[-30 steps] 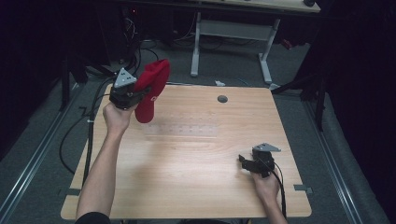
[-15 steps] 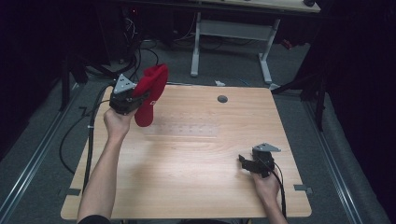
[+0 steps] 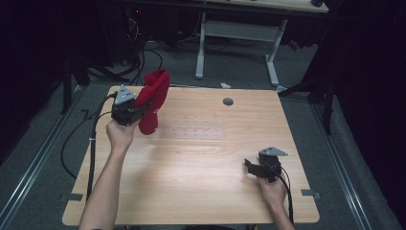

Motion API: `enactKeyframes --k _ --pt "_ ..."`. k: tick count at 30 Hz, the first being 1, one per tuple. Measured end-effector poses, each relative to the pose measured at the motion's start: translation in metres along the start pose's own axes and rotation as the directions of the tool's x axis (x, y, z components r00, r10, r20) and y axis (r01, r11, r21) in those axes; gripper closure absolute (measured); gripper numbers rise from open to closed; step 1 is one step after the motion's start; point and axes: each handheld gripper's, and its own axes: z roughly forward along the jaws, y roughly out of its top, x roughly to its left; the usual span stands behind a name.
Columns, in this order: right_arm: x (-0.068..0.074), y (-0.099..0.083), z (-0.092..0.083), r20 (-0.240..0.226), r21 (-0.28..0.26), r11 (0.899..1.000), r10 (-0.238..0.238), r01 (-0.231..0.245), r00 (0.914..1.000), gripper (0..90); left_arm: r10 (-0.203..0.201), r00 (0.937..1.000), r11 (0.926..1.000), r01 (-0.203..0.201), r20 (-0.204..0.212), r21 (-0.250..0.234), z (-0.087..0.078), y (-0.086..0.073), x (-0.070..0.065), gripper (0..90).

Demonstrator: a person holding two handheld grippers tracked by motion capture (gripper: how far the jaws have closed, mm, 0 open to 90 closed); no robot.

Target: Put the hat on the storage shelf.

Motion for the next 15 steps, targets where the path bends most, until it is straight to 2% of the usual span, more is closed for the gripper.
enactKeyframes --k 3,7,12,15 --pt "0.000 0.000 0.000 0.000 0.000 1.000 0.000 0.000 1.0000 33.2 -0.027 0.9996 0.9996 0.027 -0.007 0.003 -0.005 -0.004 0.002 78.6" --pt "0.000 0.000 0.000 0.001 0.000 1.000 0.000 0.000 1.0000 33.2 -0.032 0.9995 0.9995 0.032 -0.009 0.006 -0.010 -0.008 0.002 77.8" --pt "0.000 0.000 0.000 0.001 0.000 1.000 0.000 0.000 1.0000 33.2 -0.056 0.9980 0.9981 0.057 -0.031 0.025 -0.021 -0.014 0.005 75.5" --pt "0.000 0.000 0.000 0.001 0.000 1.000 0.000 0.000 1.0000 33.2 -0.053 0.9977 0.9978 0.055 -0.041 0.037 -0.026 -0.017 0.006 72.9"
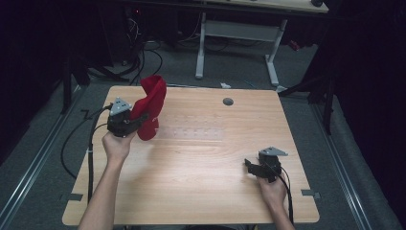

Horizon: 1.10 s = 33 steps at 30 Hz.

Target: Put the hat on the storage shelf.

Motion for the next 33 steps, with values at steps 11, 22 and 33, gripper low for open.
enactKeyframes --k 11,22,33 --pt "0.000 0.000 0.000 0.000 0.000 1.000 0.000 0.000 1.0000 33.2 0.035 0.9974 0.9993 -0.034 -0.063 0.018 -0.008 -0.005 0.001 55.2" --pt "0.000 0.000 0.000 0.000 0.000 1.000 0.000 0.000 1.0000 33.2 0.025 0.9949 0.9995 -0.027 -0.098 -0.018 -0.028 -0.003 -0.001 39.6" --pt "0.000 0.000 0.000 0.000 0.000 1.000 0.000 0.000 1.0000 33.2 -0.018 0.9943 0.9995 0.015 -0.105 -0.027 -0.050 -0.006 0.002 37.0"
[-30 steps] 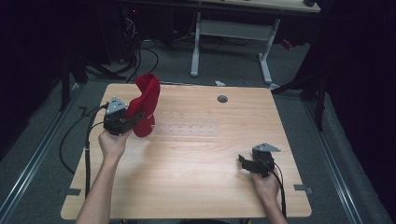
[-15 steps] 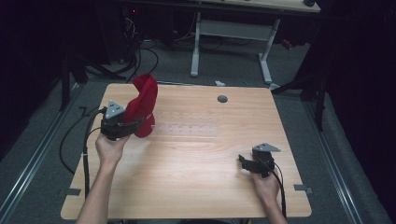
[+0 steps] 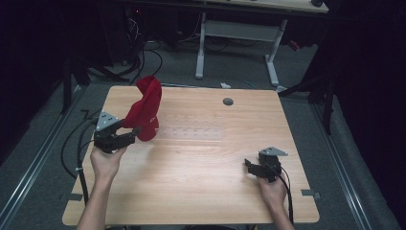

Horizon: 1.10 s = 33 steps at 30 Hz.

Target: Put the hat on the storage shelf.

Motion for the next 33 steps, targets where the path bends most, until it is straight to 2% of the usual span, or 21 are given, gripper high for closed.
enactKeyframes --k 10,18,33 --pt "0.000 0.000 0.000 0.000 0.000 1.000 0.000 0.000 1.0000 33.2 -0.040 0.9992 0.9992 0.040 -0.002 -0.001 -0.016 -0.006 0.003 37.0" --pt "0.000 0.000 0.000 0.000 0.000 1.000 0.000 0.000 1.0000 33.2 -0.055 0.9984 0.9984 0.055 0.007 0.009 -0.023 -0.013 0.001 36.5" --pt "0.000 0.000 0.000 0.000 0.000 1.000 0.000 0.000 1.0000 33.2 -0.086 0.9957 0.9953 0.085 0.032 0.046 -0.029 -0.038 -0.006 34.7"
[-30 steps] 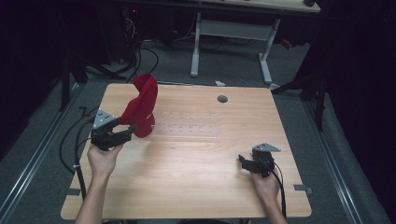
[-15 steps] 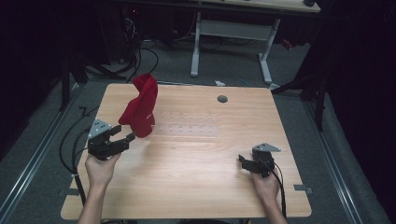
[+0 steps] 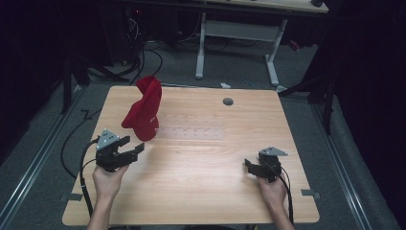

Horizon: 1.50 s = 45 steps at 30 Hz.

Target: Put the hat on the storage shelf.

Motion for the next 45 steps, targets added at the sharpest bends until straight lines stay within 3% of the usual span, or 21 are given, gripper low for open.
enactKeyframes --k 14,20,23,27,29,38,45 --pt "0.000 0.000 0.000 0.000 0.000 1.000 0.000 0.000 1.0000 33.3 0.004 0.9997 0.9982 -0.006 0.024 0.060 0.006 -0.035 -0.007 35.2" --pt "0.000 0.000 0.000 0.000 0.000 1.000 0.000 0.000 1.0000 33.2 0.033 0.9993 0.9956 -0.034 0.017 0.087 0.010 -0.048 -0.009 34.6" --pt "0.000 0.000 0.000 0.000 0.000 1.000 0.000 0.000 1.0000 33.3 0.073 0.9974 0.9908 -0.072 0.002 0.115 0.014 -0.061 -0.010 33.9" --pt "0.000 0.000 0.000 0.000 0.000 1.000 0.000 0.000 1.0000 33.2 0.085 0.9964 0.9883 -0.084 -0.001 0.127 0.016 -0.070 -0.010 33.8" --pt "0.000 0.000 0.000 0.000 0.000 1.000 0.000 0.000 1.0000 33.2 0.102 0.9948 0.9826 -0.099 -0.009 0.157 0.020 -0.078 -0.009 33.2" --pt "0.000 0.000 0.000 0.000 0.000 1.000 0.000 0.000 1.0000 33.2 0.159 0.9866 0.9671 -0.148 -0.037 0.207 0.037 -0.098 -0.006 32.3" --pt "0.000 0.000 0.000 0.000 0.000 1.000 0.000 0.000 1.0000 33.2 0.182 0.9807 0.9631 -0.163 -0.071 0.214 0.043 -0.111 0.001 32.1"
